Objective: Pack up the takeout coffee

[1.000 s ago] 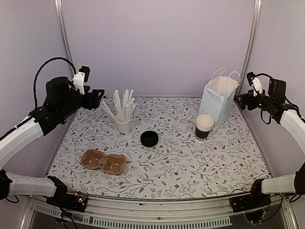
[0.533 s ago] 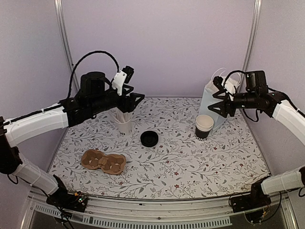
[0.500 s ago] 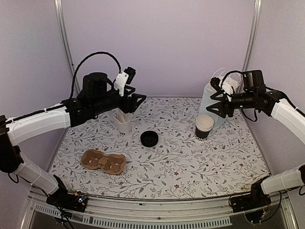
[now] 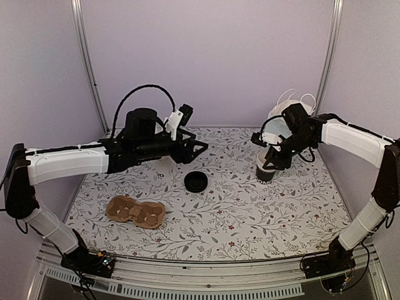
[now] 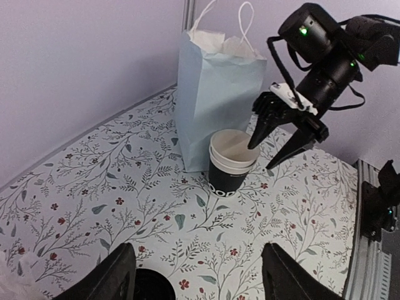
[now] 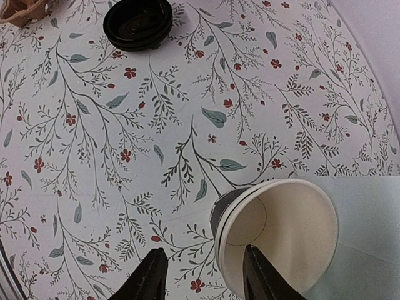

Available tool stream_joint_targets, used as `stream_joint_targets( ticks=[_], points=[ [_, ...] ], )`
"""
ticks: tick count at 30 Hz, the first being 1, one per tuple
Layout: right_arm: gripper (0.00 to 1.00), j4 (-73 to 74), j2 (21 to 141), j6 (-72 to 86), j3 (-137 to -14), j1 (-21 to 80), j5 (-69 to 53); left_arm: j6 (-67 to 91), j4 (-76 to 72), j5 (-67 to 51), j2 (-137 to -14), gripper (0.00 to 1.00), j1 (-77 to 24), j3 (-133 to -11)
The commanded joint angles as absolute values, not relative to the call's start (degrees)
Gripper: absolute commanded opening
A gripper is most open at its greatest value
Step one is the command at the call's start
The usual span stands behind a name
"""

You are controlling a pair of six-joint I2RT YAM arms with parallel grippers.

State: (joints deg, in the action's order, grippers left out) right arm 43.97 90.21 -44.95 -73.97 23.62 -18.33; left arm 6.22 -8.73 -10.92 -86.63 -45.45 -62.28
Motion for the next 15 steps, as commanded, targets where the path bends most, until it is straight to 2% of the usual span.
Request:
stream_joint_targets(
  ticks=[1, 12, 15],
  points=[
    [0.43, 46.71, 92.25, -45.35, -77.6, 23.99, -14.45, 10.99, -9.32, -18.4, -88.66, 0.72, -46.71, -64.23],
    [0.34, 47.97, 97.64, -44.09, -80.25, 24.0, -12.07, 11.29, -8.79, -18.86, -88.61, 0.72, -46.77, -64.51],
    [0.29, 47.62, 98.64, -43.37, -80.69, 24.02, -11.37, 11.28, -8.7, -18.76, -88.4, 0.72, -46.92, -64.44]
  ],
)
